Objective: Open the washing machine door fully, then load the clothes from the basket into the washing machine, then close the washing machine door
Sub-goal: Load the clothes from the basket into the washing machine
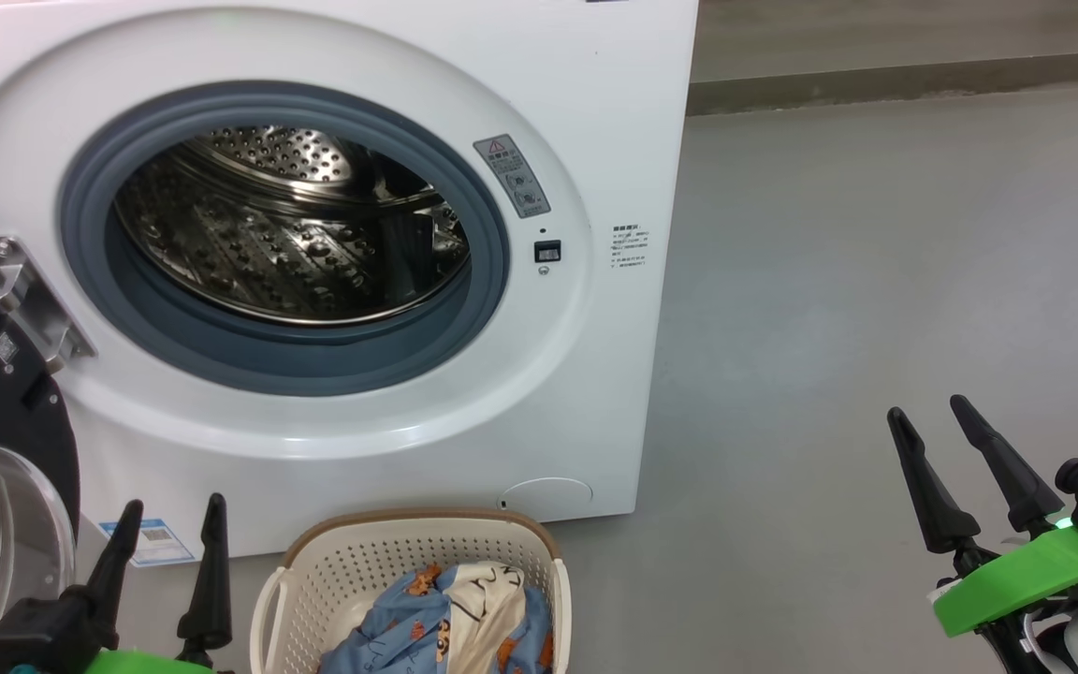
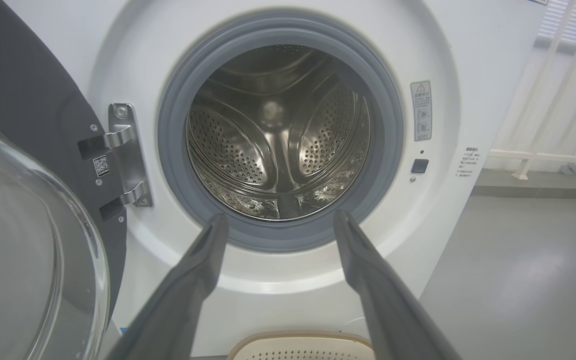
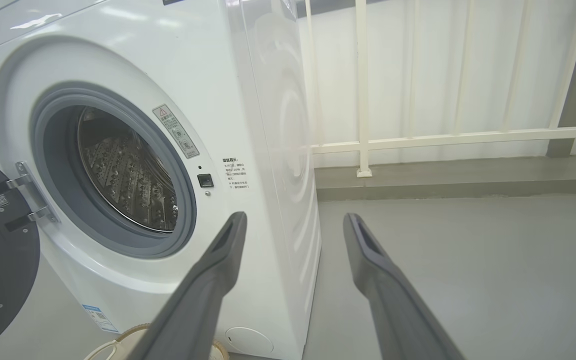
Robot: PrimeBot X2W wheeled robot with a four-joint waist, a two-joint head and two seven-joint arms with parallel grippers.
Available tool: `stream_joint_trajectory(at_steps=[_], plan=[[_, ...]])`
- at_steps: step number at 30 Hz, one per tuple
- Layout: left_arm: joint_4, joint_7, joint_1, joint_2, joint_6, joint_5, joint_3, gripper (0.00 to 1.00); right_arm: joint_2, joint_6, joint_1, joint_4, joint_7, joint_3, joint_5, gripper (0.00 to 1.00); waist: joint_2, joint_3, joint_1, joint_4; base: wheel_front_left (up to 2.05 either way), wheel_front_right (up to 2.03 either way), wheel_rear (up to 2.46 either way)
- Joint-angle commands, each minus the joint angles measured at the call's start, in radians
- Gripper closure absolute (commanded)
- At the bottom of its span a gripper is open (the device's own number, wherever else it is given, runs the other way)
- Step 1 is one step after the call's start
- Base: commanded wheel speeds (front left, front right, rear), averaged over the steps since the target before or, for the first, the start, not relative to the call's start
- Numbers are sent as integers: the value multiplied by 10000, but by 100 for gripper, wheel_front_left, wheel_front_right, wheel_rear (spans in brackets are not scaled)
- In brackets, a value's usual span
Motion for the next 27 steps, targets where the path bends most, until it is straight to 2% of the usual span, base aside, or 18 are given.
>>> stream_joint_trajectory(at_steps=[1,27], plan=[[-172,-134,-421,266,29,-51,410,0,-189,56,-205,-196,-94,131,-20,0,0,-1,-1,2,9,-9,0],[-169,-185,-438,302,104,-84,301,0,-205,56,-250,-163,-94,209,-13,0,0,9,-1,60,0,0,0]])
